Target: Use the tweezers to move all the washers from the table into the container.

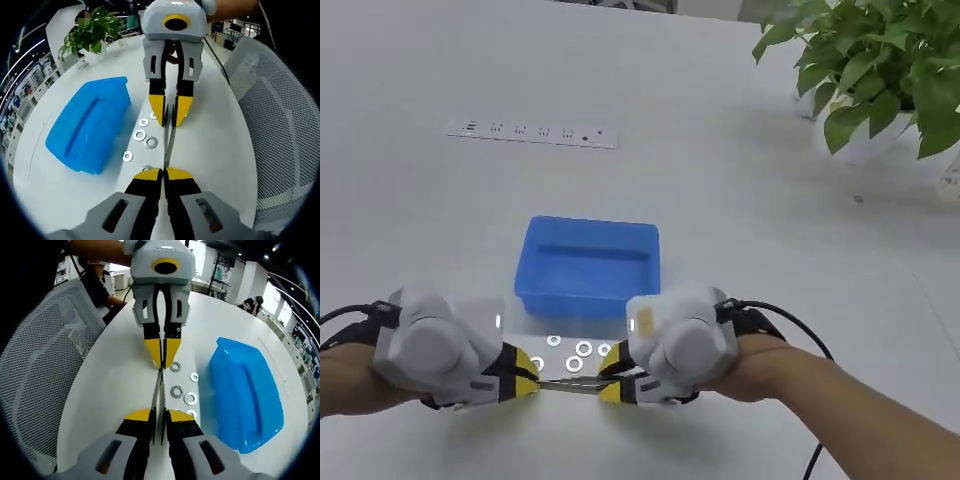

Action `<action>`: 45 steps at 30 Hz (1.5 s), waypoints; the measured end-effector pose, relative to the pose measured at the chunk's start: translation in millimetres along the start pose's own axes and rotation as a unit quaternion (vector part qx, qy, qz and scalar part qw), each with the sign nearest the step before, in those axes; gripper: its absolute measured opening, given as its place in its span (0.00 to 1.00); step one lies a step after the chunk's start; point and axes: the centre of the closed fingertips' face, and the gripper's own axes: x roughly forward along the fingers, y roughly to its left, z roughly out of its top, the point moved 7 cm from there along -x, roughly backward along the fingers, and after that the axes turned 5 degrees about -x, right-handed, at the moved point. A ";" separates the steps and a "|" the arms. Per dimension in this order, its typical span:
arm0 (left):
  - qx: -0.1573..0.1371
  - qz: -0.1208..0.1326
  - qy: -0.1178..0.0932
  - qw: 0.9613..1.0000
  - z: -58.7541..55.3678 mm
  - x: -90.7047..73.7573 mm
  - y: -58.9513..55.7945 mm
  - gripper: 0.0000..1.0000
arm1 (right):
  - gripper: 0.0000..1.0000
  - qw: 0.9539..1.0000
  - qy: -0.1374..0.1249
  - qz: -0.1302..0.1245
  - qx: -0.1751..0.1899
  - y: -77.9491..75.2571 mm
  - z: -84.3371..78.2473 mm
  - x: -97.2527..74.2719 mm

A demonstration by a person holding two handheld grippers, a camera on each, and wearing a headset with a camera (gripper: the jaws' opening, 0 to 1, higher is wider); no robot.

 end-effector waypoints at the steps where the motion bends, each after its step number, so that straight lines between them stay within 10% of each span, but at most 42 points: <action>1: 0.001 -0.001 0.000 1.000 0.0 0.1 0.2 0.06 | 0.12 1.000 0.000 -0.001 0.001 -0.3 -0.1 -0.1; 21: 0.002 -0.013 0.005 1.000 11.3 -13.2 -3.5 0.05 | 0.12 1.000 0.005 -0.005 0.002 0.5 0.7 -0.5; 45: 0.001 -0.002 -0.040 0.999 44.5 -46.0 -11.1 0.05 | 0.10 1.000 -0.001 -0.016 -0.004 -0.6 8.8 -8.8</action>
